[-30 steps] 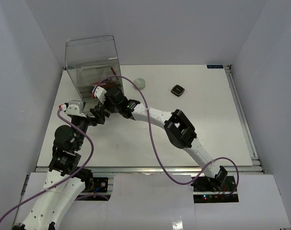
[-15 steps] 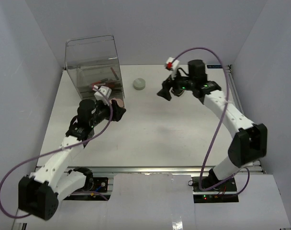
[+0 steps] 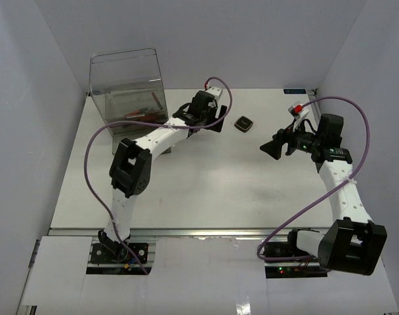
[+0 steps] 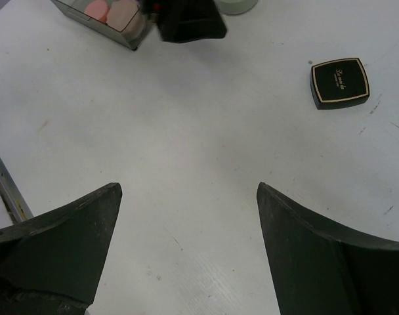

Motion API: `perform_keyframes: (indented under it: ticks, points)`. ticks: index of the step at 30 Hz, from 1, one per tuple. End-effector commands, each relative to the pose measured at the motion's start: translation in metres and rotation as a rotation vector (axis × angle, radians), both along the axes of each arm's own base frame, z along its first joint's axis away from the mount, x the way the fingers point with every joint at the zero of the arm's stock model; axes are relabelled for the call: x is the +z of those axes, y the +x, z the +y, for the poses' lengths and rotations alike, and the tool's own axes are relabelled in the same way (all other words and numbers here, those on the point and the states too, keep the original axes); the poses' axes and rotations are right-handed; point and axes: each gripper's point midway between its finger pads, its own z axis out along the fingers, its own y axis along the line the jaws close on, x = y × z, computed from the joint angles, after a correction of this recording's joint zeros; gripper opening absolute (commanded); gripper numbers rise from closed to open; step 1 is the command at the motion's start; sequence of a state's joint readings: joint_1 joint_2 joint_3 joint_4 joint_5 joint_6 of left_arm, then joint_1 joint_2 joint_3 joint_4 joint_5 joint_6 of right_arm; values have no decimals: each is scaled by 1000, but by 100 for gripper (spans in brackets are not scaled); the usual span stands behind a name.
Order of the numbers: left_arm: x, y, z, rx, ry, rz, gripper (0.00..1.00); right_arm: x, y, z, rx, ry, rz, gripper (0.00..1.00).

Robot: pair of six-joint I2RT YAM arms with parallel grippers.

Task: Organize the makeup

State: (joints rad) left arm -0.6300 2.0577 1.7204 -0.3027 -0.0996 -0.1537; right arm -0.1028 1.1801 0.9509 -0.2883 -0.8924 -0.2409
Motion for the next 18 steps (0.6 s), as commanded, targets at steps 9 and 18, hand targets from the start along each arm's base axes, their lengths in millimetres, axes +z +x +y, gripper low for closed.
perform_keyframes:
  ticks: [9,18]
  points:
    - [-27,119,64,270,293,-128,98,0,-5,-1,7,-30,-67,90]
    - [-46,144,85,283,192,-89,98,-8,-1,-2,4,-29,-42,90]
